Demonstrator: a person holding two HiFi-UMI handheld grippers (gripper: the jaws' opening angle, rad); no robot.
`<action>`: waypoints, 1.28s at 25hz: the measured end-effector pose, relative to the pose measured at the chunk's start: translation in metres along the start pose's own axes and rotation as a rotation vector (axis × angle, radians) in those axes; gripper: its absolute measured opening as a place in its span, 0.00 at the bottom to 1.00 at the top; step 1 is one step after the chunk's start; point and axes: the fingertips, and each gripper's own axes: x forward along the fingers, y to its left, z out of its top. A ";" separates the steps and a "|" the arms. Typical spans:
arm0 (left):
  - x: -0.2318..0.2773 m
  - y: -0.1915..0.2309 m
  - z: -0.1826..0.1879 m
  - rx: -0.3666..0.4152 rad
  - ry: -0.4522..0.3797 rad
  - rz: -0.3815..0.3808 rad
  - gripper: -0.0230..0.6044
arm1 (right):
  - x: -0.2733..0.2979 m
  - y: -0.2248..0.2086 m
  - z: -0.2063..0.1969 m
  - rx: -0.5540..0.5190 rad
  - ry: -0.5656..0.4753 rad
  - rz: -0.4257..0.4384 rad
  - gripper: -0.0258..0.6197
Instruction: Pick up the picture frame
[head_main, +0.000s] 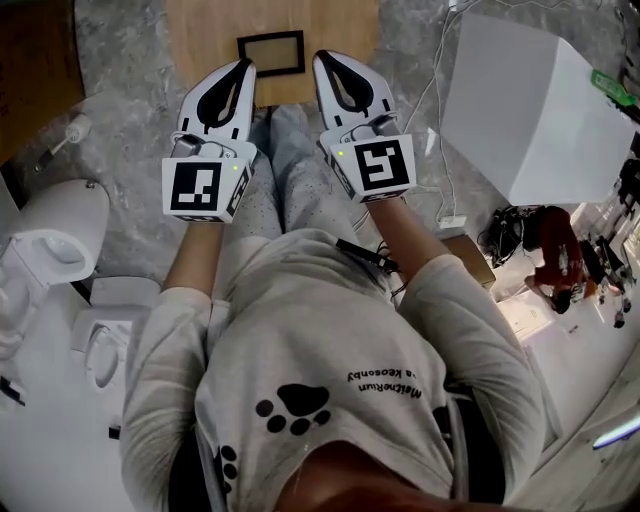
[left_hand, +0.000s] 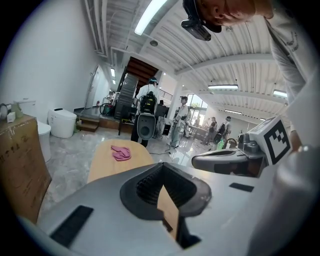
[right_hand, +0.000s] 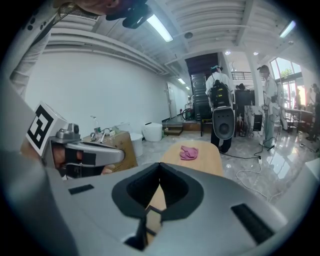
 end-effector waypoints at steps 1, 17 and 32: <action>0.003 0.002 -0.005 -0.002 0.005 -0.001 0.05 | 0.002 0.000 -0.004 0.004 0.004 -0.001 0.05; 0.026 0.036 -0.069 -0.053 0.030 0.013 0.05 | 0.039 0.001 -0.072 0.027 0.052 -0.011 0.05; 0.048 0.051 -0.129 -0.040 0.067 0.001 0.05 | 0.065 -0.007 -0.137 0.042 0.130 -0.031 0.05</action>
